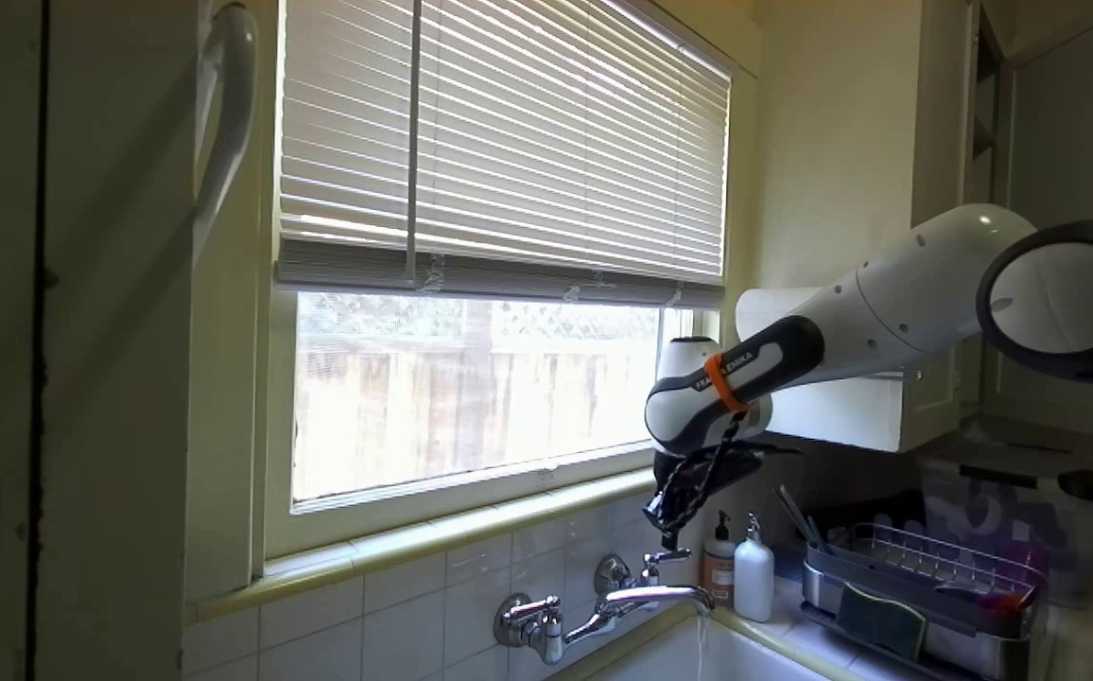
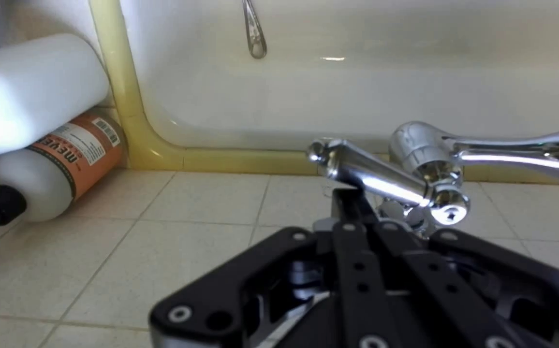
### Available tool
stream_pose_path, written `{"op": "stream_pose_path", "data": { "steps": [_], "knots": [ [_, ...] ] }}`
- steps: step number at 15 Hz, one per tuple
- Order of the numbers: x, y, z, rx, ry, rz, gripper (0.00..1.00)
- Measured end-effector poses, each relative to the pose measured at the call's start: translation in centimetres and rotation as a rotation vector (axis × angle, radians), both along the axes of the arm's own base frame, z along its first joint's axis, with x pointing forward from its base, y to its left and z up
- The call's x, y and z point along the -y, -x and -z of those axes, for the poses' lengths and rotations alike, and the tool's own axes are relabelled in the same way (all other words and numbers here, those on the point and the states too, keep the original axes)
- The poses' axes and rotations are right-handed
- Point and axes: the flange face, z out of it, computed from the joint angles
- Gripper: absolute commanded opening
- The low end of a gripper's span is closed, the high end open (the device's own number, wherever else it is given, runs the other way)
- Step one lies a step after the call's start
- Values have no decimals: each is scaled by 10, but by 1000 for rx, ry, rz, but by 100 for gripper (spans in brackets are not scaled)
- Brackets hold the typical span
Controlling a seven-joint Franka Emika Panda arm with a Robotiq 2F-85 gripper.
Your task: Push the faucet handle forwards.
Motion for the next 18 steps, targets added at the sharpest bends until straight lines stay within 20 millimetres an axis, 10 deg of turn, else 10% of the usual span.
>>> {"op": "stream_pose_path", "data": {
  "steps": [11,12,18],
  "knots": [
    [12,37,-17,-209,-47,228,0],
    [11,42,-22,-226,-53,235,26],
    [1,71,-68,-266,-99,263,65]
  ]
}}
